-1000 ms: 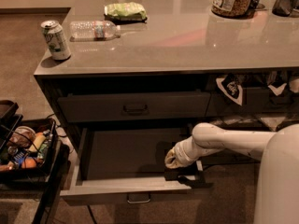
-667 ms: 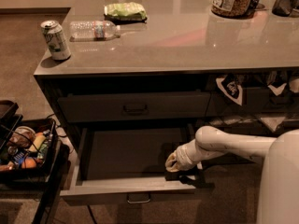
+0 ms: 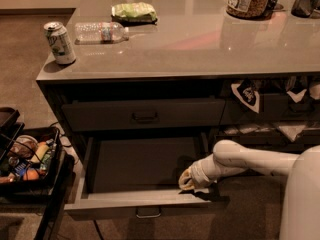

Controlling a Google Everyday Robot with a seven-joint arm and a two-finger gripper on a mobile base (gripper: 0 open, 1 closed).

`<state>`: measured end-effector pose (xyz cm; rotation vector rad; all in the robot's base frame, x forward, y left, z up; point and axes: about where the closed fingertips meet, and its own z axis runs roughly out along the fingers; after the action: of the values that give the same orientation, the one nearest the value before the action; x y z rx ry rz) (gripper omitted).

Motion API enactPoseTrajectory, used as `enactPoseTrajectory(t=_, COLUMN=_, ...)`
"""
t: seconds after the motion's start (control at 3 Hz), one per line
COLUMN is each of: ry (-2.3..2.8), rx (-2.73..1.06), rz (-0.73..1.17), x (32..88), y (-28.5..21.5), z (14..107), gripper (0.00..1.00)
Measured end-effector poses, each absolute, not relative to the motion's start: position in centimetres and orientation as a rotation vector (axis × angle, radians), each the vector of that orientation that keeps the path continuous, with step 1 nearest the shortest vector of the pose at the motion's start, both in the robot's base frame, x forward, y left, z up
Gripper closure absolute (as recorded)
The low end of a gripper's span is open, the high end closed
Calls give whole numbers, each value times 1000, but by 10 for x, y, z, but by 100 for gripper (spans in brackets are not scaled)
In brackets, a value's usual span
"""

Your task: Open middle drawer

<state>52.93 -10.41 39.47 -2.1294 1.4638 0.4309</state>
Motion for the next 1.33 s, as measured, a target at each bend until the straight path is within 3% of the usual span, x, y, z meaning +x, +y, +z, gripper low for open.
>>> enactPoseTrajectory(t=1.33, ry=1498, rx=-2192, rz=443, x=493, y=-130, z=421, gripper=100)
